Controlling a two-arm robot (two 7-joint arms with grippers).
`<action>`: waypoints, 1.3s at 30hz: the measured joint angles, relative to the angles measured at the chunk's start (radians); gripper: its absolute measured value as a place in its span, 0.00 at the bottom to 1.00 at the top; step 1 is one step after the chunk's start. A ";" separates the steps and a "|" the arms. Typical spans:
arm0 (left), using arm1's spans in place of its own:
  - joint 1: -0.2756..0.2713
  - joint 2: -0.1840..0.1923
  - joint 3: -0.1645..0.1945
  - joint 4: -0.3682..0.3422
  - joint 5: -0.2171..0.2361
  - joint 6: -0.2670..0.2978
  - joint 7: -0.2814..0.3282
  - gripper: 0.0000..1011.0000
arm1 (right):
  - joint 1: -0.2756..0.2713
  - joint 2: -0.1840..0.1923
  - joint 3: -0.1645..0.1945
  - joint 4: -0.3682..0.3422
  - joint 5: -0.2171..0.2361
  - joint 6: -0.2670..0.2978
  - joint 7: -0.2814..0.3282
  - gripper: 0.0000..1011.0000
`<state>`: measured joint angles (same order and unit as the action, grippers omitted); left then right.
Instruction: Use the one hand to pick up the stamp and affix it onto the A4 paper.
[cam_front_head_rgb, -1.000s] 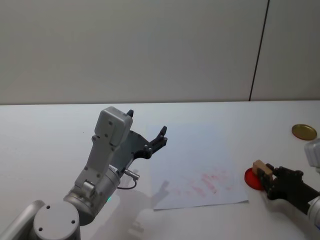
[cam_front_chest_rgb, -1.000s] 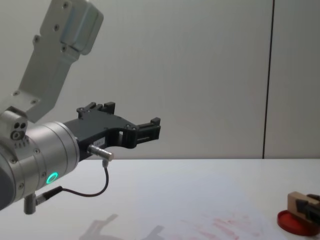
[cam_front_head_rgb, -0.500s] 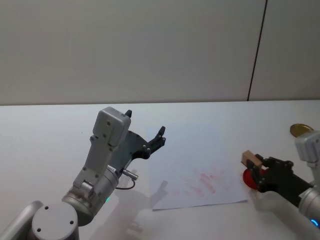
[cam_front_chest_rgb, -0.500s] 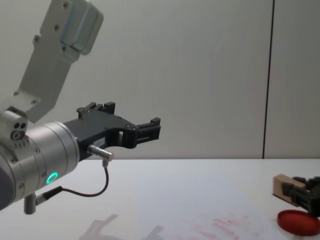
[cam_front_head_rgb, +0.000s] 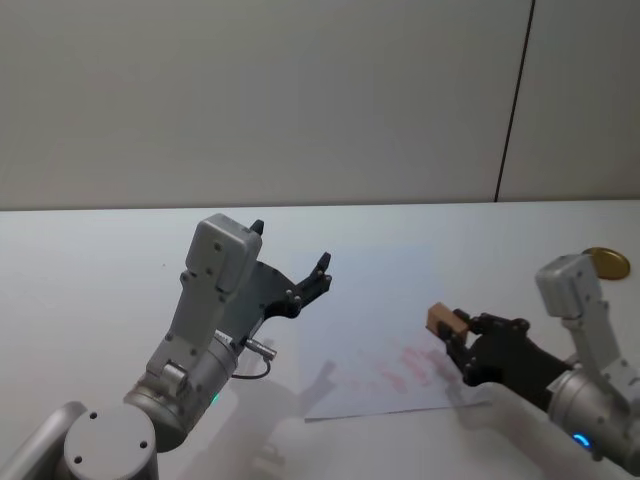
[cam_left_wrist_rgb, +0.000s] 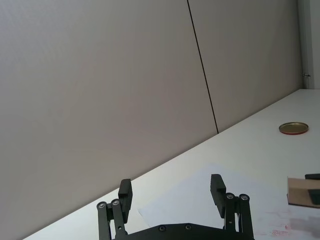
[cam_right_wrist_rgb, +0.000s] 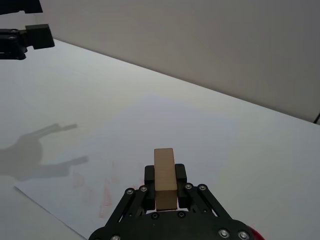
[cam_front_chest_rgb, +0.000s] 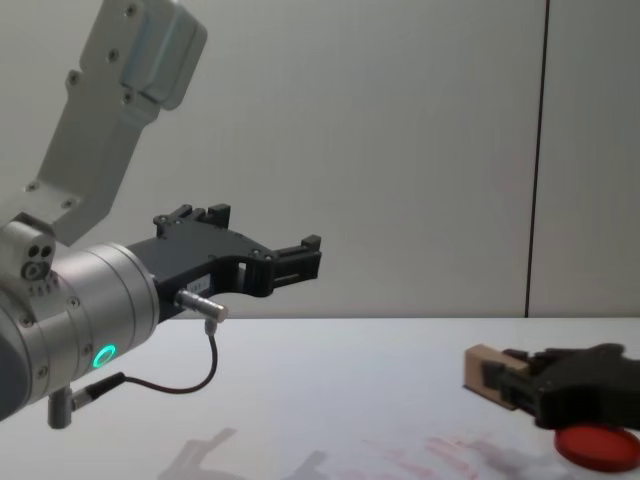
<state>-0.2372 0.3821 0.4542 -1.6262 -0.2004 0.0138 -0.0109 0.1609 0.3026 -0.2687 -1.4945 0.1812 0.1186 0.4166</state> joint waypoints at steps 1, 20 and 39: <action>0.000 0.000 0.000 0.000 0.000 0.000 0.000 0.98 | 0.003 -0.005 -0.004 0.003 -0.001 0.002 0.002 0.22; 0.000 0.000 0.000 0.000 0.000 0.000 0.000 0.98 | 0.053 -0.074 -0.060 0.086 -0.027 0.033 0.026 0.22; 0.000 0.000 0.000 0.000 0.000 0.000 0.000 0.98 | 0.070 -0.094 -0.082 0.130 -0.043 0.056 0.039 0.22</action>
<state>-0.2372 0.3821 0.4542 -1.6262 -0.2004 0.0138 -0.0109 0.2309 0.2082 -0.3506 -1.3648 0.1379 0.1749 0.4555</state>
